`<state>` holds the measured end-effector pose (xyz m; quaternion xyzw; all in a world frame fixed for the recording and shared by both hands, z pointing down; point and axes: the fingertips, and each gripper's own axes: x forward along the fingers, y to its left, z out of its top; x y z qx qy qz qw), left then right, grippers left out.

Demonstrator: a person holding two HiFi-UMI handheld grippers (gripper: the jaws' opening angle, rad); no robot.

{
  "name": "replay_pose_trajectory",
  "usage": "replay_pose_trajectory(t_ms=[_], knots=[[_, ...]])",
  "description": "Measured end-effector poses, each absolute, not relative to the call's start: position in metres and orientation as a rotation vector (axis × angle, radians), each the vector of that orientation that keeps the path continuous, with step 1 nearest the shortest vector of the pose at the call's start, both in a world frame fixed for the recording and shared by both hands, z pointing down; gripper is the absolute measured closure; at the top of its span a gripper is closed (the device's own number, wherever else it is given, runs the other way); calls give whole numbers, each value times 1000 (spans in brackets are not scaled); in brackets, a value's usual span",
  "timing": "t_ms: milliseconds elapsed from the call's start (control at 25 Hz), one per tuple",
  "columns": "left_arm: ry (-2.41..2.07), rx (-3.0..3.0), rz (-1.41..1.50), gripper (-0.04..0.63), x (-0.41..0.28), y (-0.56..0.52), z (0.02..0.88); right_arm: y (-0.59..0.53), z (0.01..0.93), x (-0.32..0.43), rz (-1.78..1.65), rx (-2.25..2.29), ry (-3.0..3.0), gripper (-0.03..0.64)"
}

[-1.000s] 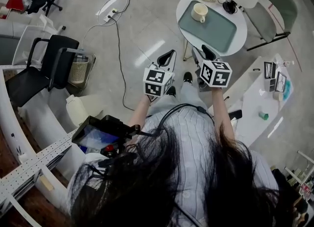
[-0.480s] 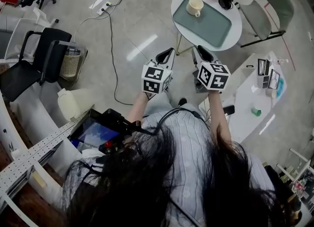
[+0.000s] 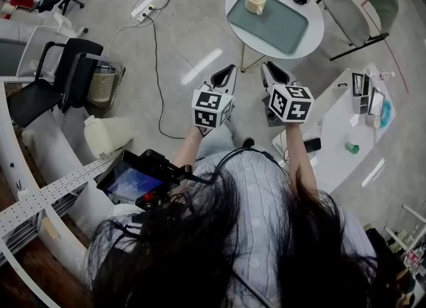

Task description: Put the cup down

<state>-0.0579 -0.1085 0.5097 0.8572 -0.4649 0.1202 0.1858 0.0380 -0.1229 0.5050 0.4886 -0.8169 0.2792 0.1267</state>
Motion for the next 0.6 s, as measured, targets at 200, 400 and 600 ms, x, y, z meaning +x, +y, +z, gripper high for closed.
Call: replay_pose_trajectory(t_ms=[200, 400, 600], knots=[[-1339, 2406, 343, 577, -41, -79, 506, -96, 504, 54, 813, 1392, -2412, 540], [-1360, 2386, 333, 578, -24, -48, 506, -65, 503, 71, 824, 1375, -2437, 543], [-1373, 2395, 336, 578, -3, -16, 505, -29, 505, 86, 822, 1344, -2456, 545]])
